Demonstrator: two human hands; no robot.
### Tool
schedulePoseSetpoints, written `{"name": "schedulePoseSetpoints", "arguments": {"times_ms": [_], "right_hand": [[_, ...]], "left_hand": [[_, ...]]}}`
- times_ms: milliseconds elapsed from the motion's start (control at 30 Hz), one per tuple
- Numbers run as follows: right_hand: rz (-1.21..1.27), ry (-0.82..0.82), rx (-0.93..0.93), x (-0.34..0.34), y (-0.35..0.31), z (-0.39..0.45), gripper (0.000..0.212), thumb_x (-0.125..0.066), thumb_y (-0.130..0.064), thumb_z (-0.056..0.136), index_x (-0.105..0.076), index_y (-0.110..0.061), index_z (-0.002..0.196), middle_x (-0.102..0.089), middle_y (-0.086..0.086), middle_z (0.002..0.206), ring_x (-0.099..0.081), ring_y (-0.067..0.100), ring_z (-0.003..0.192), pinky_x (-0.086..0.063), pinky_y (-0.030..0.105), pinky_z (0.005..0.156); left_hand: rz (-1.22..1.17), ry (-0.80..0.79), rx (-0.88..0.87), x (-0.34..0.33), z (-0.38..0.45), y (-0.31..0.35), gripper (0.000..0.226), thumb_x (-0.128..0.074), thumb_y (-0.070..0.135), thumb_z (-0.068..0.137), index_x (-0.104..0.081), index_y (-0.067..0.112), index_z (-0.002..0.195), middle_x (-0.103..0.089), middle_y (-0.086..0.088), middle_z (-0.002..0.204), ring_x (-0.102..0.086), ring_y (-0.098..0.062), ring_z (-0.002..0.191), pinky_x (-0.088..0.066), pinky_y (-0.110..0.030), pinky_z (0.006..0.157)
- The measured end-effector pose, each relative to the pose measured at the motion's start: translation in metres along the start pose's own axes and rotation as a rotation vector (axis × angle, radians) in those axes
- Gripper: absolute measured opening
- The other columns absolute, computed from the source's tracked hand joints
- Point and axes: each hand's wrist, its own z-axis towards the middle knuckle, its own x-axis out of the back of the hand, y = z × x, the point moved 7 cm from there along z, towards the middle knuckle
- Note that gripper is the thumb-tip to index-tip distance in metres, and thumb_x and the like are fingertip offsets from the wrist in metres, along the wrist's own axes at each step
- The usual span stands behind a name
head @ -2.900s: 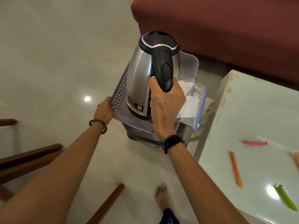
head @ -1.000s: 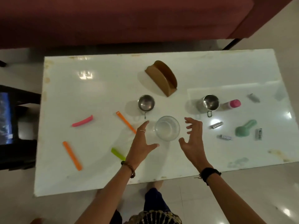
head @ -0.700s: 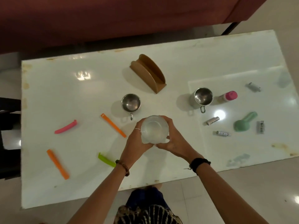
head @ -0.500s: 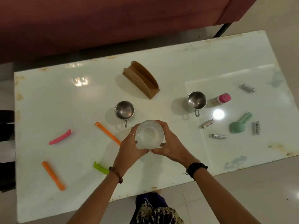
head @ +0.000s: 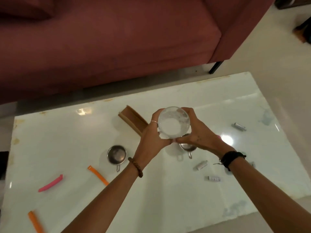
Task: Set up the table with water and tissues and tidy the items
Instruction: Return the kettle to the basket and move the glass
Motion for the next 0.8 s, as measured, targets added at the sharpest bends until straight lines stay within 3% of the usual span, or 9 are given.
{"name": "schedulePoseSetpoints", "arguments": {"times_ms": [100, 233, 333, 400, 500, 600, 667, 800], "right_hand": [[-0.011, -0.011, 0.013, 0.031, 0.009, 0.031, 0.083, -0.081, -0.007, 0.067, -0.026, -0.019, 0.129, -0.041, -0.004, 0.124, -0.047, 0.012, 0.109, -0.042, -0.001, 0.077], [-0.019, -0.042, 0.024, 0.05, 0.03, 0.064, 0.083, -0.079, -0.007, 0.07, -0.024, -0.015, 0.131, -0.036, -0.004, 0.125, -0.043, 0.012, 0.112, -0.043, 0.003, 0.08], [-0.002, -0.072, 0.014, 0.051, 0.049, 0.078, 0.083, -0.079, -0.006, 0.07, -0.024, -0.014, 0.132, -0.036, -0.004, 0.125, -0.042, 0.014, 0.113, -0.043, 0.007, 0.081], [-0.006, -0.088, 0.013, 0.048, 0.058, 0.083, 0.083, -0.08, -0.007, 0.069, -0.025, -0.014, 0.132, -0.036, -0.005, 0.125, -0.042, 0.014, 0.113, -0.042, 0.008, 0.081], [-0.001, -0.111, 0.028, 0.04, 0.066, 0.088, 0.085, -0.083, -0.011, 0.066, -0.026, -0.016, 0.13, -0.038, -0.004, 0.125, -0.045, 0.015, 0.113, -0.043, 0.008, 0.081], [0.031, -0.126, 0.018, 0.033, 0.071, 0.088, 0.085, -0.08, -0.028, 0.057, -0.026, -0.025, 0.123, -0.041, -0.013, 0.119, -0.05, 0.007, 0.106, -0.044, 0.005, 0.078], [0.038, -0.135, 0.01, 0.029, 0.075, 0.086, 0.083, -0.077, -0.029, 0.055, -0.026, -0.029, 0.12, -0.041, -0.019, 0.116, -0.05, 0.004, 0.103, -0.044, 0.003, 0.076], [0.035, -0.126, -0.003, 0.027, 0.084, 0.084, 0.082, -0.077, -0.027, 0.056, -0.026, -0.031, 0.121, -0.044, -0.011, 0.119, -0.051, 0.007, 0.106, -0.045, 0.012, 0.078]], "left_hand": [[-0.023, 0.017, 0.004, -0.019, 0.043, 0.001, 0.089, -0.083, 0.011, 0.064, -0.031, 0.025, 0.135, -0.047, 0.015, 0.117, -0.051, -0.011, 0.11, -0.046, -0.019, 0.09], [-0.003, 0.062, 0.016, -0.04, 0.085, -0.011, 0.085, -0.081, 0.015, 0.067, -0.031, 0.019, 0.135, -0.044, 0.01, 0.12, -0.047, -0.008, 0.108, -0.041, -0.008, 0.084], [-0.021, 0.134, 0.073, -0.05, 0.098, -0.029, 0.071, -0.074, 0.009, 0.074, -0.034, 0.007, 0.133, -0.049, -0.005, 0.124, -0.05, -0.017, 0.115, -0.039, -0.018, 0.093], [-0.048, 0.133, 0.096, -0.055, 0.098, -0.041, 0.074, -0.075, 0.009, 0.072, -0.032, 0.011, 0.133, -0.047, -0.009, 0.131, -0.047, -0.023, 0.12, -0.041, -0.028, 0.099], [-0.072, 0.146, 0.114, -0.054, 0.093, -0.052, 0.079, -0.079, 0.011, 0.068, -0.03, 0.029, 0.127, -0.045, 0.001, 0.128, -0.047, -0.024, 0.122, -0.044, -0.036, 0.101], [-0.068, 0.165, 0.145, -0.055, 0.088, -0.059, 0.084, -0.082, 0.013, 0.065, -0.029, 0.036, 0.125, -0.044, 0.01, 0.122, -0.048, -0.019, 0.118, -0.047, -0.034, 0.097], [-0.057, 0.169, 0.163, -0.054, 0.083, -0.061, 0.086, -0.084, 0.014, 0.063, -0.028, 0.041, 0.123, -0.045, 0.013, 0.119, -0.049, -0.015, 0.114, -0.048, -0.029, 0.093], [-0.057, 0.137, 0.177, -0.055, 0.077, -0.059, 0.087, -0.084, 0.013, 0.063, -0.028, 0.042, 0.122, -0.044, 0.014, 0.12, -0.047, -0.011, 0.114, -0.048, -0.028, 0.096]]}}
